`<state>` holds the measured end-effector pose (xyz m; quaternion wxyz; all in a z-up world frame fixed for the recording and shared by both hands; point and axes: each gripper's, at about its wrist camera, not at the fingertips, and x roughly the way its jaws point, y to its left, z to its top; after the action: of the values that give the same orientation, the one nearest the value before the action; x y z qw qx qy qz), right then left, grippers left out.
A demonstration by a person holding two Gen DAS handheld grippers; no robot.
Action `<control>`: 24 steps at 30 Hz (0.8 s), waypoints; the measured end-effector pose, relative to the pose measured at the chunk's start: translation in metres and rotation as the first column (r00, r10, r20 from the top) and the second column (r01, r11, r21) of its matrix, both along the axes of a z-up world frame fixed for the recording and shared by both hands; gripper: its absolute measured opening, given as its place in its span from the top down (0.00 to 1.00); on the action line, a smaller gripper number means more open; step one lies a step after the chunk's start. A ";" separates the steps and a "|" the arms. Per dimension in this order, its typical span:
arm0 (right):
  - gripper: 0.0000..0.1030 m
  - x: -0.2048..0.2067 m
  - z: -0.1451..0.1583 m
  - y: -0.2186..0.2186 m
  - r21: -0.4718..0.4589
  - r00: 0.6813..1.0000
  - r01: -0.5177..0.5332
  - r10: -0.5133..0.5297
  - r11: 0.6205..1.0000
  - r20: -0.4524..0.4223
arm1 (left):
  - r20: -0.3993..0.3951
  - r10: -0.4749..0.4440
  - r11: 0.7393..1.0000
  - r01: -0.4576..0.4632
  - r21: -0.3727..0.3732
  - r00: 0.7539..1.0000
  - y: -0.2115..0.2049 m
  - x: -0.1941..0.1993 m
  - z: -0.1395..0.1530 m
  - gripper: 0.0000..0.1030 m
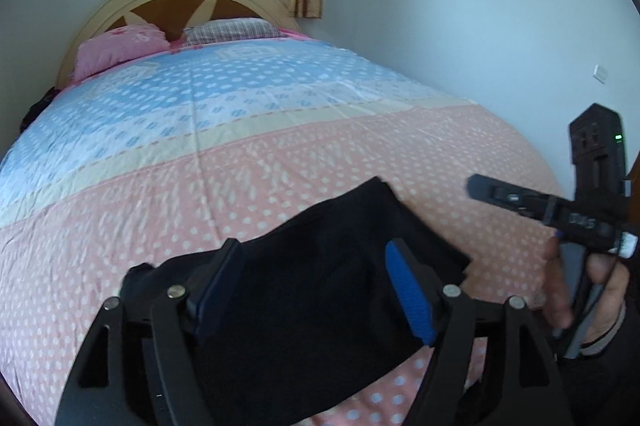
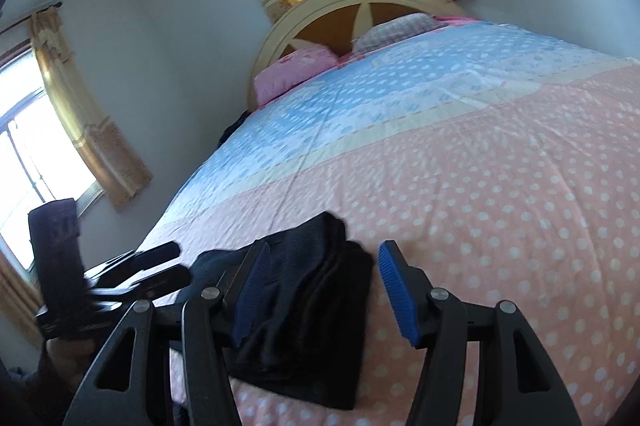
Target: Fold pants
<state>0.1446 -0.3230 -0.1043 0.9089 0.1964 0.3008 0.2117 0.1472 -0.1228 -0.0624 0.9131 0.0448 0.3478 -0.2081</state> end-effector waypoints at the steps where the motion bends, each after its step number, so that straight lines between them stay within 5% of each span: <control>1: 0.43 -0.003 -0.001 0.011 -0.018 0.999 -0.033 0.033 0.999 -0.014 | -0.006 0.035 0.999 -0.035 0.013 0.999 0.012 0.002 -0.006 0.26; 6: 0.46 -0.007 -0.026 0.046 -0.153 0.989 -0.093 0.073 0.984 -0.126 | -0.056 0.144 0.990 -0.144 0.004 0.988 0.056 0.012 -0.033 0.26; 7: 0.53 -0.008 -0.030 0.048 -0.181 0.989 -0.086 0.062 0.980 -0.137 | -0.061 0.156 0.988 -0.156 0.007 0.986 0.061 0.012 -0.037 0.26; 8: 0.76 -0.007 -0.033 0.049 -0.201 0.987 -0.085 0.055 0.976 -0.150 | -0.065 0.170 0.985 -0.170 0.010 0.983 0.066 0.012 -0.042 0.26; 9: 0.83 -0.007 -0.034 0.047 -0.207 0.986 -0.078 0.045 0.975 -0.159 | -0.074 0.177 0.984 -0.177 0.010 0.981 0.071 0.013 -0.048 0.26; 12: 0.86 -0.011 -0.032 0.038 -0.157 0.982 -0.094 0.066 0.983 -0.176 | -0.096 0.193 0.981 -0.193 0.015 0.976 0.076 0.017 -0.058 0.26; 16: 0.86 -0.023 -0.031 0.030 -0.079 0.972 -0.125 0.106 0.989 -0.211 | -0.089 0.195 0.981 -0.195 0.009 0.977 0.082 0.015 -0.062 0.19; 21: 0.85 -0.012 -0.057 0.021 -0.094 0.956 -0.106 0.076 0.990 -0.284 | -0.107 0.206 0.979 -0.204 0.024 0.973 0.085 0.018 -0.075 0.13; 22: 0.81 -0.011 -0.056 0.020 -0.101 0.958 -0.105 0.074 0.989 -0.278 | -0.108 0.208 0.978 -0.207 0.022 0.972 0.086 0.017 -0.076 0.13; 24: 0.54 -0.011 -0.048 0.021 -0.168 0.964 -0.082 0.035 0.982 -0.262 | -0.099 0.204 0.979 -0.203 0.021 0.974 0.084 0.014 -0.074 0.13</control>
<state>0.1340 -0.3021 -0.1520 0.8692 0.1315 0.4399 0.1835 0.1610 -0.0390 -0.1363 0.9106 0.0032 0.3973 -0.1136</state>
